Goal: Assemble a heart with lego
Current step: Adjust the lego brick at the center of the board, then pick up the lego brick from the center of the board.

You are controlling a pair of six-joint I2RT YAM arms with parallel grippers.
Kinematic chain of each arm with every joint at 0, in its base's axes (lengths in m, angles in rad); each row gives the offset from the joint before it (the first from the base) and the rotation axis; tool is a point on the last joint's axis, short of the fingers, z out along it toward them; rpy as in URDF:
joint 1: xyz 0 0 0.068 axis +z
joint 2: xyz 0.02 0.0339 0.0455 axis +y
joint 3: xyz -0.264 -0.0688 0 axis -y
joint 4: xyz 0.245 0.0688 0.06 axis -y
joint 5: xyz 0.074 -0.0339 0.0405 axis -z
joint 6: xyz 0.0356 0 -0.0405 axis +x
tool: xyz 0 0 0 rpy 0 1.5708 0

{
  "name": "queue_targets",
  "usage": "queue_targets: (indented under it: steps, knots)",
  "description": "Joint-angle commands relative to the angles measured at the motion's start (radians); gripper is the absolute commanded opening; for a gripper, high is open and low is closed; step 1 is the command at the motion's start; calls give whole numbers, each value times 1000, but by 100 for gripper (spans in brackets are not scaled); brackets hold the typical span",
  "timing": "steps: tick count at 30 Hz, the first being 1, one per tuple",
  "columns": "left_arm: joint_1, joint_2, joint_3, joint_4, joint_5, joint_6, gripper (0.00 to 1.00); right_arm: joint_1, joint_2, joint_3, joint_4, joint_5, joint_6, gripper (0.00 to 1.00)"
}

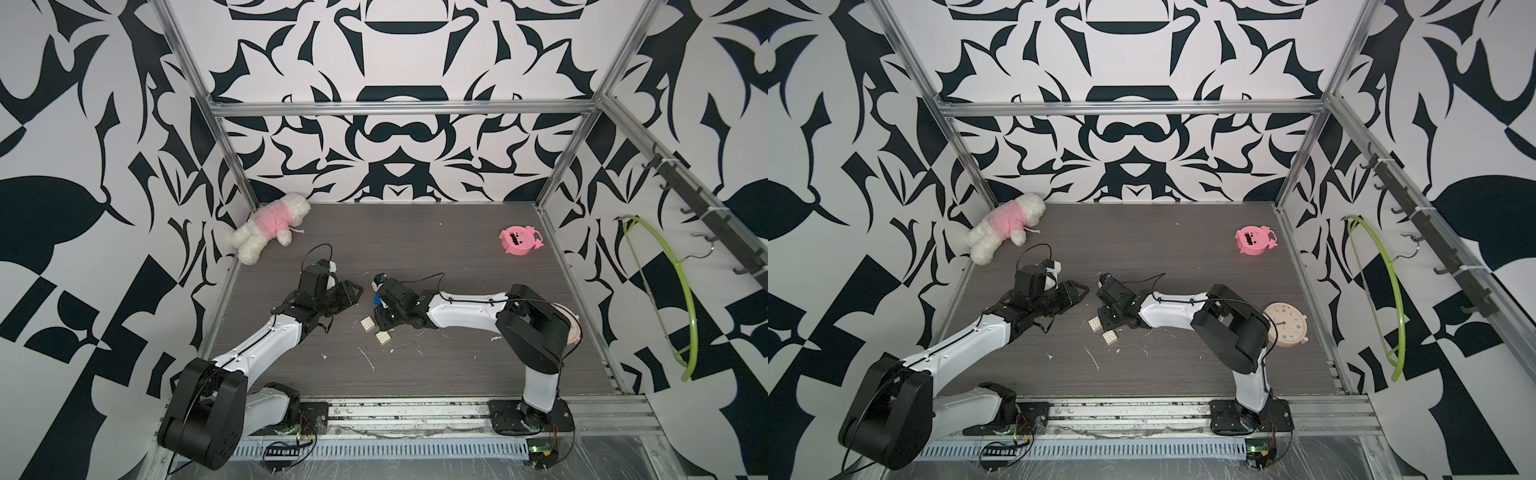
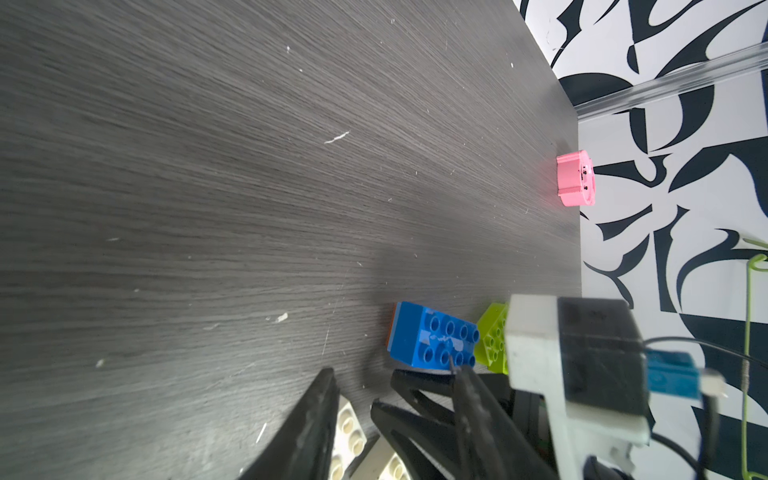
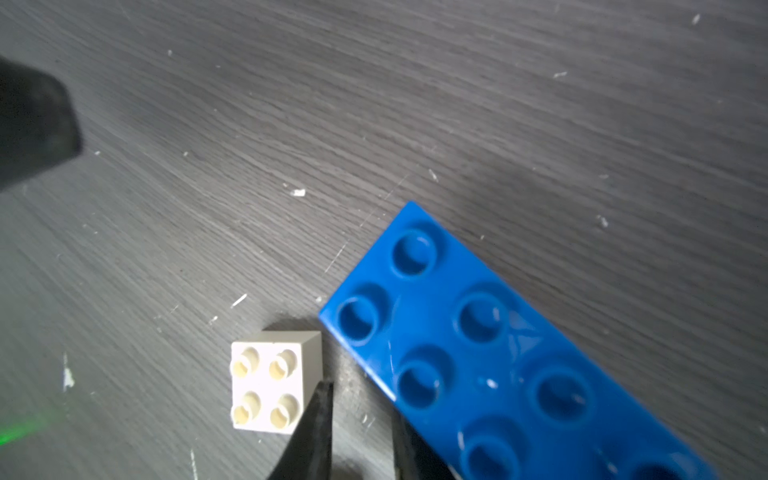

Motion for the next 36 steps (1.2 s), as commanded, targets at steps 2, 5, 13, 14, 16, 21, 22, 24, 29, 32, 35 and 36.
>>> queue_targets:
  steps: [2,5,13,14,16,21,22,24,29,32,35,36]
  knots:
    - [5,-8,-2,-12,-11,7,49,7,-127,7,-134,-76,-132,36]
    - [5,10,-11,20,-9,-3,48,10,-155,37,-299,-93,-235,44]
    - [4,61,-13,72,29,-20,49,23,-117,44,-394,-183,-332,57]
    - [3,62,-13,70,31,-20,49,25,-107,51,-394,-181,-338,57]
    - [4,62,-15,70,36,-20,49,27,-80,73,-396,-174,-347,61]
    - [4,57,-21,63,32,-17,50,29,-48,108,-390,-156,-365,67]
    - [4,57,-22,63,30,-17,50,29,-41,117,-393,-160,-368,67]
    - [4,59,-22,64,28,-18,50,29,-28,131,-395,-162,-372,67]
    - [4,62,-20,68,32,-17,50,30,13,171,-410,-167,-381,55]
    - [4,55,-25,64,18,-17,50,31,30,184,-413,-179,-380,50]
    - [5,46,-26,53,12,-12,50,33,40,191,-417,-175,-378,47]
    - [5,45,-25,53,12,-11,50,33,42,191,-414,-172,-376,47]
